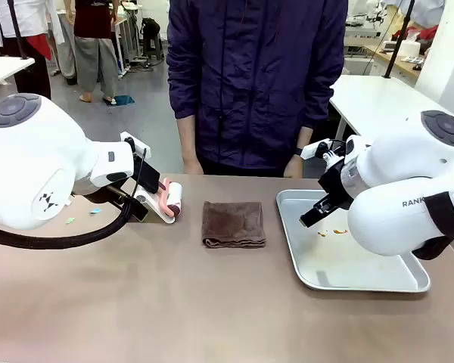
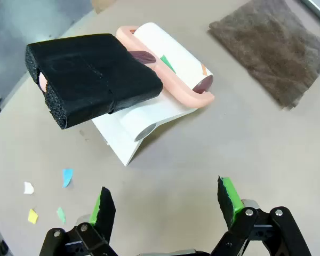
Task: Clean the surface of the table.
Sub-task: Hold the Lint Roller with your left hand and the towel with your right hand.
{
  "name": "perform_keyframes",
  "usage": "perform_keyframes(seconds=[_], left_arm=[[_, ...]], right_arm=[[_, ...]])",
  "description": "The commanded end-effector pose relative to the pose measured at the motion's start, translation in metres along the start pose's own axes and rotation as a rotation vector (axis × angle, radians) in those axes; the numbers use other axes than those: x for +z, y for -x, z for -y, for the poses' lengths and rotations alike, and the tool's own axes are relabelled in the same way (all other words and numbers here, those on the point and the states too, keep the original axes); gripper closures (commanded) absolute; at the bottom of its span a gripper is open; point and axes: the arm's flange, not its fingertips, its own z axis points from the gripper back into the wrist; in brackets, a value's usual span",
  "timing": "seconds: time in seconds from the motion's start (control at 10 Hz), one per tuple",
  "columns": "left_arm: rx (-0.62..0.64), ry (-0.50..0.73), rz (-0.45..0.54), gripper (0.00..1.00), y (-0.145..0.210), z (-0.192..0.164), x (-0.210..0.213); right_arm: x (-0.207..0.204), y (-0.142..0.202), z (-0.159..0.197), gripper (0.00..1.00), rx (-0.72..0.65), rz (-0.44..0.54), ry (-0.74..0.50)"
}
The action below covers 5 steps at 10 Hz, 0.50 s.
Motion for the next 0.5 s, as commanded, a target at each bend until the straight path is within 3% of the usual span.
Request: perform_keyframes(seconds=[0.0,0.4], left_arm=[[0.0,0.0,0.0,0.0,0.0,0.0,0.0],[0.0,0.0,0.0,0.0,0.0,0.0,0.0]], right_arm=[[0.0,0.0,0.0,0.0,0.0,0.0,0.0],[0.0,0.0,0.0,0.0,0.0,0.0,0.0]])
